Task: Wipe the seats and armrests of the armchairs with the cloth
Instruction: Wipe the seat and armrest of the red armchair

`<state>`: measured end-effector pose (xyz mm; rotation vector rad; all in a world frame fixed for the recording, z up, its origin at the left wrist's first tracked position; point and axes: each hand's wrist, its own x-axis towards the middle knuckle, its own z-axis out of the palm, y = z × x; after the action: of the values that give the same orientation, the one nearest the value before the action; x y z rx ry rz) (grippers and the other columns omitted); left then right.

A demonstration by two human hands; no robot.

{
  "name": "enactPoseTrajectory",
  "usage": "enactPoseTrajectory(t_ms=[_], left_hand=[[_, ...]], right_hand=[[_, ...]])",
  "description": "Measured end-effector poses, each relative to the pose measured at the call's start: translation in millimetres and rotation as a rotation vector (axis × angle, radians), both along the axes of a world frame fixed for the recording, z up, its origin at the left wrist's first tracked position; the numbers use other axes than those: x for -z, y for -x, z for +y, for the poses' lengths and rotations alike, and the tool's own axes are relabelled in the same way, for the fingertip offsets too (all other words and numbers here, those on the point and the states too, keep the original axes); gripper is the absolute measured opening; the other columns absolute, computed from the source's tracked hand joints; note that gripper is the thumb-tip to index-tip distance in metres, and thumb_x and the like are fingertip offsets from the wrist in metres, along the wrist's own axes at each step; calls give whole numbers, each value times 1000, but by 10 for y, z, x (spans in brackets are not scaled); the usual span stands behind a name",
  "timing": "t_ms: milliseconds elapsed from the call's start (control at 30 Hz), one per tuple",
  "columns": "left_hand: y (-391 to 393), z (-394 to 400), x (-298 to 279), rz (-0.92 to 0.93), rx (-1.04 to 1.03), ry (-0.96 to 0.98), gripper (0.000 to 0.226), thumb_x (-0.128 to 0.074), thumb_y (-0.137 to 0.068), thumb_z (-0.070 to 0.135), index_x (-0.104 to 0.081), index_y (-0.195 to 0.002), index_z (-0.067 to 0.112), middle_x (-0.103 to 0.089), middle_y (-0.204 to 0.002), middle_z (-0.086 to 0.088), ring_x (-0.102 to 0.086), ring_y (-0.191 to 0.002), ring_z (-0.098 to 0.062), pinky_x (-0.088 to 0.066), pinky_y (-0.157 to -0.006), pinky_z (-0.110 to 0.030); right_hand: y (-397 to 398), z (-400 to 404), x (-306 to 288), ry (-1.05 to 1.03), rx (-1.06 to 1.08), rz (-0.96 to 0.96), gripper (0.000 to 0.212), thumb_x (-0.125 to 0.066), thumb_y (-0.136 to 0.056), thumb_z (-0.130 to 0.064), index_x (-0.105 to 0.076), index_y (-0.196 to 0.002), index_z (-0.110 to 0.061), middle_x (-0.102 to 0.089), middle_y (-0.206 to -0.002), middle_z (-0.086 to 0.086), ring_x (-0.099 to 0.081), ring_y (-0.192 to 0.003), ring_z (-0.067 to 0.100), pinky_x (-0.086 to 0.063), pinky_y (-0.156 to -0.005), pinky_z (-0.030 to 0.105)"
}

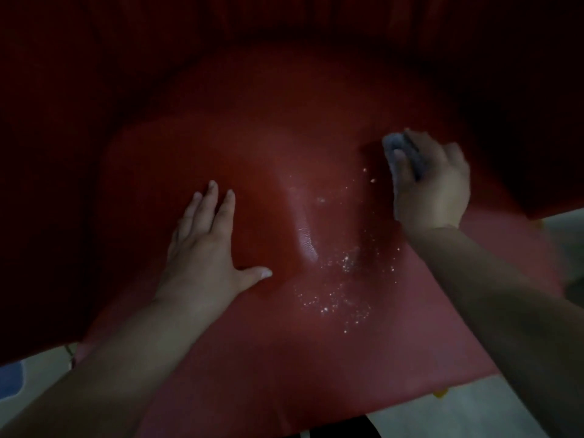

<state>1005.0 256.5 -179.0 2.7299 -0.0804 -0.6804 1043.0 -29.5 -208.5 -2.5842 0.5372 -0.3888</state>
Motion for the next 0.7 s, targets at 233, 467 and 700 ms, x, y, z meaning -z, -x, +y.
enactPoseTrajectory(t_ms=[233, 467, 700], left_hand=[[-281, -88, 63, -19, 9, -44, 126, -77, -59, 65, -4, -155, 26, 10, -162, 4, 8, -148, -17, -7, -121, -42], [-441, 58, 111, -31, 1, -72, 127, -76, -57, 67, -7, -155, 25, 7, -163, 2, 5, -149, -20, -7, -120, -39], [-413, 52, 157, -39, 4, -77, 128, -78, -57, 65, -6, -155, 24, 8, -163, 2, 7, -148, -19, -5, -118, -38]], right_hand=[[-8, 688, 102, -55, -399, 172, 30, -55, -93, -23, -63, -122, -22, -61, -108, 8, -58, -94, 30, -48, -80, 39], [-192, -111, 12, 49, -28, 30, 32, -56, -93, -27, -62, -123, -18, -60, -106, 15, -57, -91, 35, -44, -77, 34], [102, 659, 21, -23, -334, 161, 29, -57, -91, -27, -66, -118, -21, -60, -95, 11, -59, -80, 35, -49, -63, 39]])
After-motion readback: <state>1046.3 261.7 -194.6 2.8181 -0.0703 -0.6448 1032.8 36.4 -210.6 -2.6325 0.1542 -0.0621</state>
